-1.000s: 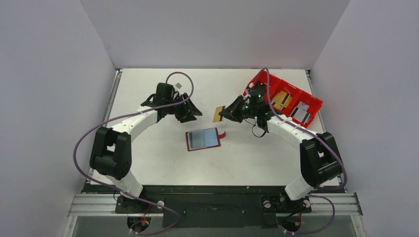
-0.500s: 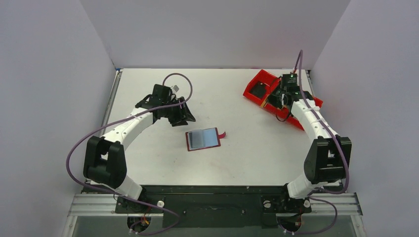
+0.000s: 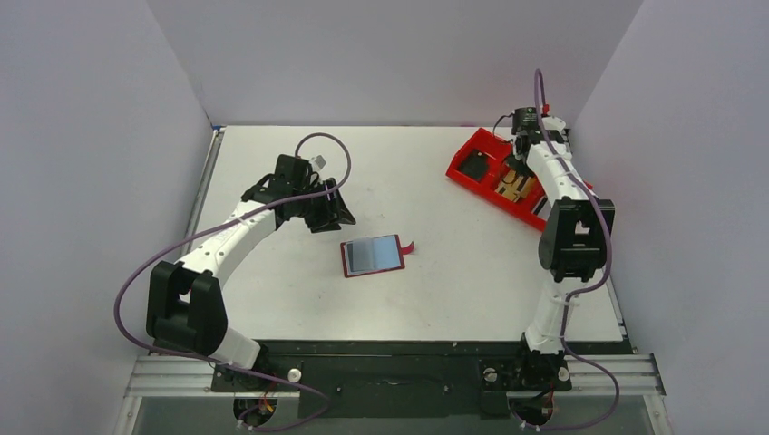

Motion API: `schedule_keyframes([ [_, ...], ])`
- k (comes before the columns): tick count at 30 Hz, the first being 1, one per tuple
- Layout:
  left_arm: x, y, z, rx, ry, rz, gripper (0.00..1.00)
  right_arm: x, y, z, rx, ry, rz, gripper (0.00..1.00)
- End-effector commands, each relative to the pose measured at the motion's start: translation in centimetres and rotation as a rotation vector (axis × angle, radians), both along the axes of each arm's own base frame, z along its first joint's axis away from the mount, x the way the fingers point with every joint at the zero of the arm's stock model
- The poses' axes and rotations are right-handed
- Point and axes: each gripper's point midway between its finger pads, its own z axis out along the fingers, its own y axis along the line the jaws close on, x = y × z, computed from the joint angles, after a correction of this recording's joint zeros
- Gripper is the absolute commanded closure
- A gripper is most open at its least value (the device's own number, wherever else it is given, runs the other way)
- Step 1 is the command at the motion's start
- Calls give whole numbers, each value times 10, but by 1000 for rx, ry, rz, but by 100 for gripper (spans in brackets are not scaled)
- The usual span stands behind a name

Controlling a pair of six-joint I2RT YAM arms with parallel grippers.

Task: Take the credit cards out of the card holder
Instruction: Place the credit card in the storage box.

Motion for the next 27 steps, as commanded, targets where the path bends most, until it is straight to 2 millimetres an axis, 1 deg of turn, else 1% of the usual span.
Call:
schedule_keyframes([
  [1,-1,6,18,8,-62,-1,52,-1,-35,10,-187,78,-59,100],
  [5,-2,6,17,13,-58,-3,52,7,-44,-1,-228,122,-70,100],
  [13,-2,7,20,18,-60,0,52,20,-49,-17,-260,163,-68,100],
  [14,-2,7,20,19,-59,0,52,22,-50,-16,-264,163,-67,100],
  [15,-2,7,19,20,-59,0,52,23,-49,-20,-264,171,-64,100],
  [16,-2,7,19,20,-58,1,52,25,-50,-18,-265,166,-64,100],
  [17,-2,7,19,21,-57,1,52,26,-50,-22,-265,173,-63,100],
  [21,-2,8,18,23,-56,2,52,30,-50,-24,-264,178,-58,100],
  [22,-2,7,18,22,-56,3,52,30,-56,-25,-266,182,-70,100],
  [24,-2,7,19,22,-56,3,52,29,-62,-26,-265,186,-81,99],
  [27,-2,8,19,24,-54,5,52,30,-64,-28,-264,190,-84,98],
])
